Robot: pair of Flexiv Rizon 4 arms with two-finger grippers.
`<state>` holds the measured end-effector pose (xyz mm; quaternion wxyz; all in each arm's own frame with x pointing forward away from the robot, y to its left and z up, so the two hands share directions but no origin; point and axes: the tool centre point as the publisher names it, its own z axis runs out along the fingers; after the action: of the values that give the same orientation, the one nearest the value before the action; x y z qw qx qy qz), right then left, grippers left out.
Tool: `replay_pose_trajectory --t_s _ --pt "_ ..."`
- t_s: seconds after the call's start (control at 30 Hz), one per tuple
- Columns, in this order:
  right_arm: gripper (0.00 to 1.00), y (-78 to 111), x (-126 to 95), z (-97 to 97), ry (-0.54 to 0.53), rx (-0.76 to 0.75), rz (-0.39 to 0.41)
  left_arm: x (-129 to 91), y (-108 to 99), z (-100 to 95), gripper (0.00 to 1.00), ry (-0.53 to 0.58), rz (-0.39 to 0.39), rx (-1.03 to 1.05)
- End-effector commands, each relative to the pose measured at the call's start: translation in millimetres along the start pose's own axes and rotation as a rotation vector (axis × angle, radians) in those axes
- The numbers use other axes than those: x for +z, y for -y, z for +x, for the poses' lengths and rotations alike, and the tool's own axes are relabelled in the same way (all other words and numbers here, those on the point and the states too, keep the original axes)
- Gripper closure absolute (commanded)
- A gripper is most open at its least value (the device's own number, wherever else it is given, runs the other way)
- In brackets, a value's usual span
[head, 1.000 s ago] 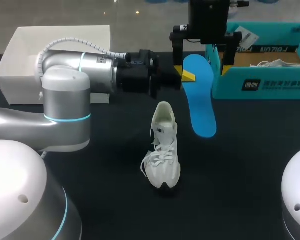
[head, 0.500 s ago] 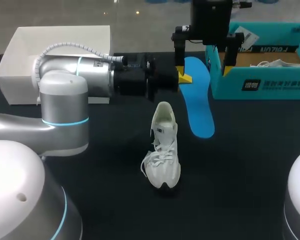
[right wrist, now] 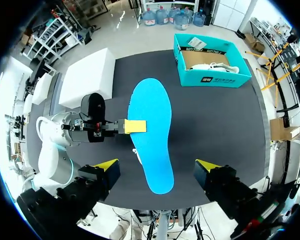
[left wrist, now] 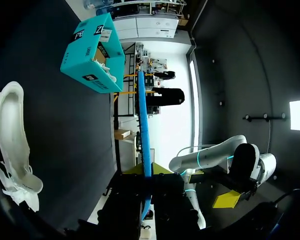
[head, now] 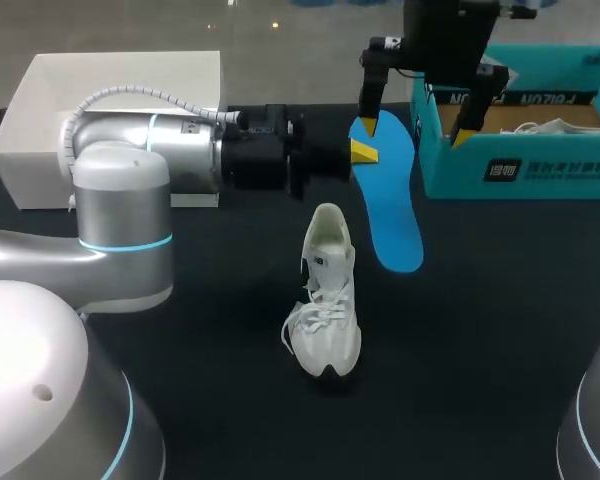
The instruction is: Take the shoe out of the shoebox, open the shoe tongue, remove and reinsert the insole, then place the shoe into the shoebox
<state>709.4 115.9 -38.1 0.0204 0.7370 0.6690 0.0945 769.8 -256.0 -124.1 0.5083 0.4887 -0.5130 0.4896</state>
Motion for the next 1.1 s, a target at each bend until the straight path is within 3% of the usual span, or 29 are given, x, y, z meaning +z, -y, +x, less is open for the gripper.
replay_pose_trajectory --t_s 0.03,0.27,0.4,0.63,0.77,0.8,0.83,1.1 --pt "0.0 13.2 3 -42.9 -0.686 -0.002 -0.228 -5 -2 0.2 1.0 -0.001 0.004 -0.002" --pt "0.0 10.4 9 -46.9 -0.818 -0.05 -0.224 -8 -4 1.3 1.0 -0.015 -0.001 -0.021" --pt "0.0 5.2 13 -47.8 -0.979 -0.074 -0.243 -10 -5 0.1 1.0 -0.015 0.002 -0.027" --pt "0.0 -0.7 24 -49.2 -1.101 -0.073 -0.229 -11 -5 1.7 1.0 -0.019 0.007 -0.029" --pt "0.0 -4.4 25 -48.8 -1.232 -0.105 -0.253 -12 -6 2.8 1.0 -0.023 0.003 -0.034" --pt "0.0 -5.5 26 -48.2 -1.24 -0.083 -0.24 -13 -6 2.6 1.0 -0.024 0.003 -0.034" --pt "0.0 -6.4 27 -48.8 -1.178 -0.086 -0.207 -13 -5 1.9 1.0 -0.023 0.003 -0.035" --pt "0.0 -6.4 27 -48.8 -1.178 -0.086 -0.207 -13 -6 1.5 1.0 -0.026 -0.001 -0.038"
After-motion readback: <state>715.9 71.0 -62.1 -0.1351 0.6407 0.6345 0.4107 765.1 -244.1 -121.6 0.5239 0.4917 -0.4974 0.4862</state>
